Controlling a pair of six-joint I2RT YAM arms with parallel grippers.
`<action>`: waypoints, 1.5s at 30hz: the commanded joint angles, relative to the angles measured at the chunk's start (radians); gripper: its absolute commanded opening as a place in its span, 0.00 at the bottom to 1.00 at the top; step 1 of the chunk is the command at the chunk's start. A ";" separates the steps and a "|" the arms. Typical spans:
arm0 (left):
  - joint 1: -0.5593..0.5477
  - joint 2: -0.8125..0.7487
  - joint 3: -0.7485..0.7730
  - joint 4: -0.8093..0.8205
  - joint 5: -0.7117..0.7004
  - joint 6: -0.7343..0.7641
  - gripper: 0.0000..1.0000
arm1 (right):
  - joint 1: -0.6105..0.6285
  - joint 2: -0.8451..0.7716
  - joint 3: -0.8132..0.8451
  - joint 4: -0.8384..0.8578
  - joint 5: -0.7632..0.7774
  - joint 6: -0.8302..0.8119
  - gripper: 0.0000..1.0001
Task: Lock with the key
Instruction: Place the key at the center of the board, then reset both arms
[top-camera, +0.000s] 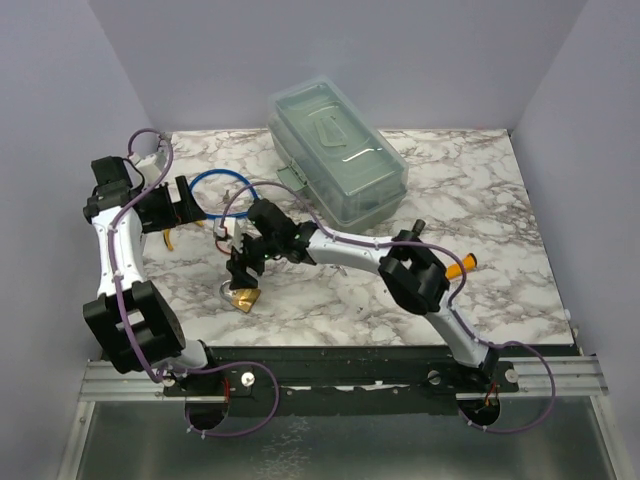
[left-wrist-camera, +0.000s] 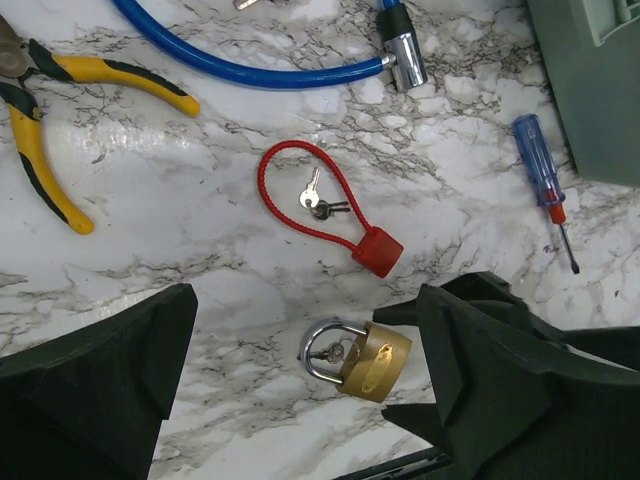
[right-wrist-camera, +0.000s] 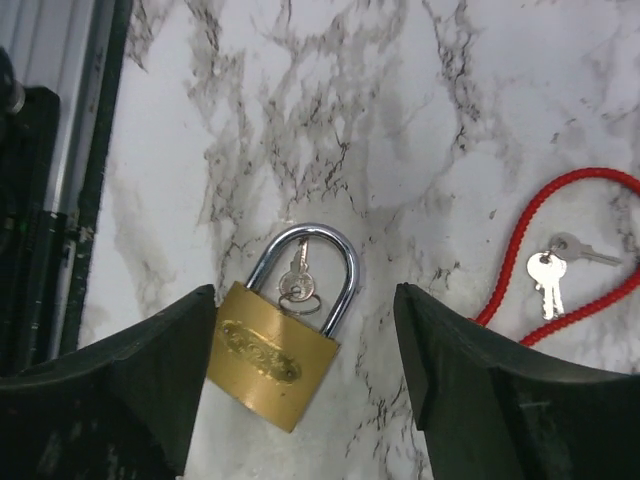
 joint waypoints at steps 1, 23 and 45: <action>-0.070 -0.009 0.035 -0.020 -0.111 0.011 0.99 | -0.022 -0.176 -0.002 -0.054 0.031 0.000 0.81; -0.411 0.131 0.245 0.058 -0.370 0.041 0.99 | -0.577 -0.874 -0.347 -0.237 0.104 0.111 1.00; -0.543 -0.070 -0.094 0.253 -0.396 -0.162 0.99 | -1.014 -1.135 -0.875 -0.204 0.071 0.165 1.00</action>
